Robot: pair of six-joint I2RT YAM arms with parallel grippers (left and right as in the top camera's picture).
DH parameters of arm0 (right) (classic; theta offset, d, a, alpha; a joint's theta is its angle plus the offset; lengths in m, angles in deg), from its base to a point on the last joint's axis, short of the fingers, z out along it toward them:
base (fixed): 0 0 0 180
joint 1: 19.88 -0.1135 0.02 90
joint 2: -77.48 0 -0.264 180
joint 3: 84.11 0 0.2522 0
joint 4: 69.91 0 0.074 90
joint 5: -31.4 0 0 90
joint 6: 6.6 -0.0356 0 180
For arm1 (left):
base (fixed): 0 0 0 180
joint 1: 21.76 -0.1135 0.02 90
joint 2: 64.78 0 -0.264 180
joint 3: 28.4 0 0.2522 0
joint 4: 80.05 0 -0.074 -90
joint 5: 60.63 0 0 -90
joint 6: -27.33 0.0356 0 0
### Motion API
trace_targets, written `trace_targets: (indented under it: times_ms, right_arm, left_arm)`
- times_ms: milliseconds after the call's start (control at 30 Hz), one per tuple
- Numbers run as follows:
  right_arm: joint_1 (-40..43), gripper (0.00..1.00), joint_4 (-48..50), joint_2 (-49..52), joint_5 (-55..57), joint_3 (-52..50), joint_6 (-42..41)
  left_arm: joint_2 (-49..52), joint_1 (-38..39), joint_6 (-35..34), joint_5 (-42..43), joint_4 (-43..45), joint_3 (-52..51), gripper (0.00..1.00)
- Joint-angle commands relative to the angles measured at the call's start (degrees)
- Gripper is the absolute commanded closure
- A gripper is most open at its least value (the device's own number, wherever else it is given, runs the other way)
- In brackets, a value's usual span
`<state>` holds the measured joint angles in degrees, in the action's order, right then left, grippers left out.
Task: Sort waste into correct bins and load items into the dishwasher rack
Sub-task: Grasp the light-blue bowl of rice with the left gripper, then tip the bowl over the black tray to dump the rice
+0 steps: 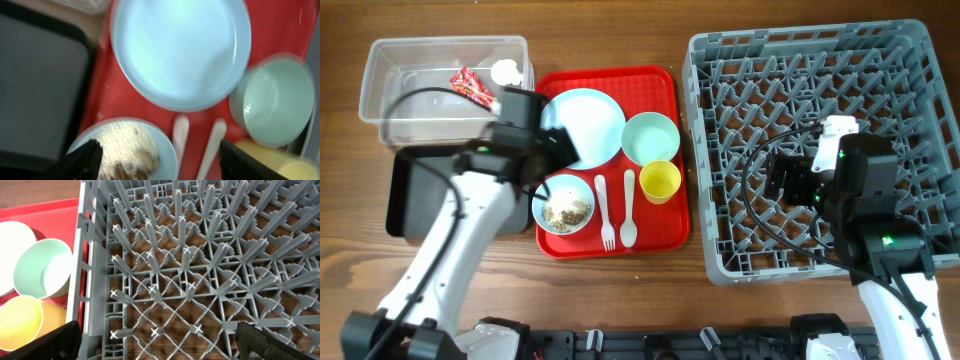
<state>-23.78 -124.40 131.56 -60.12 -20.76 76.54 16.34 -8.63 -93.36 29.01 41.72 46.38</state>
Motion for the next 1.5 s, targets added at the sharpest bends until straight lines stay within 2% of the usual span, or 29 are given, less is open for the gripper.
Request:
trace_targets:
  times_ms: [0,133,200,267,300,367,533,600,633,800,900,1000,1100,1133,1200,1267,1333,1467]
  right_arm:
    - [0.17,0.0,0.09,0.09,-1.16,1.31,-0.7]
    - [0.17,0.0,-0.07,0.09,-1.14,1.31,-0.7]
    - [0.17,0.0,-0.07,0.09,-1.14,1.31,-0.72]
    - [0.17,0.0,-0.09,0.09,-1.14,1.31,-0.74]
    - [0.17,0.0,-0.09,0.09,-1.14,1.31,-0.74]
    - [0.17,0.0,-0.09,0.09,-1.14,1.31,-0.74]
    - [0.17,0.0,-0.28,0.09,-1.14,1.31,-0.76]
    - [0.17,0.0,-0.26,0.09,-1.14,1.31,-0.76]
    - [0.17,0.0,-0.26,0.09,-1.14,1.31,-0.76]
    - [0.17,0.0,-0.48,0.09,-1.14,1.31,-0.66]
    - [0.17,0.0,-0.46,0.09,-1.14,1.31,-0.72]
    - [0.17,0.0,-0.46,0.09,-1.14,1.31,-0.68]
    - [0.17,0.0,-0.46,0.09,-1.14,1.31,-0.68]
    - [0.17,0.0,-0.46,0.09,-1.14,1.31,-0.66]
    - [0.17,0.0,-0.46,0.09,-1.14,1.31,-0.66]
    - [0.17,0.0,-0.46,0.09,-1.14,1.31,-0.68]
    - [0.17,0.0,-0.48,0.09,-1.14,1.31,-0.66]
    - [0.17,0.0,-0.48,0.09,-1.14,1.31,-0.68]
  left_arm:
    - [3.67,8.04,0.44,-0.79,-3.28,-0.46,0.25]
    - [11.56,13.86,0.42,-2.93,-2.67,-0.96,0.28]
    - [15.82,15.08,0.44,-2.95,-1.73,-0.96,0.34]
    - [18.01,15.26,0.42,-2.93,-0.85,-0.94,0.49]
    - [18.51,15.26,0.42,-2.93,-0.5,-0.94,0.66]
    - [18.56,15.26,0.42,-2.93,-0.13,-0.94,0.78]
    - [19.06,15.28,0.22,-2.93,-1.2,-1.03,0.82]
    - [19.08,15.28,0.22,-2.93,-1.16,-1.03,0.88]
    - [19.08,15.28,0.22,-2.93,-1.25,-1.03,0.95]
    - [16.74,15.1,0.5,-2.91,-3.65,0.09,0.96]
    - [10.14,14.36,8.11,-2.45,-9.86,5.73,0.96]
    - [5.7,10.12,10.6,-0.85,-12.2,7.65,0.96]
    - [4.26,-0.24,11.56,4.66,-12.11,7.65,0.96]
    - [4.39,-6.56,14.67,10.25,-11.19,7.63,0.96]
    - [4.76,-13.55,18.38,18.51,-9.73,7.61,0.96]
    - [6.51,-21.94,24.79,30.36,-9.9,7.52,0.96]
    - [8.09,-26.93,28.55,37.11,-10.47,7.39,0.96]
    - [13.66,-37.77,41.51,58.01,-14.47,7.34,0.96]
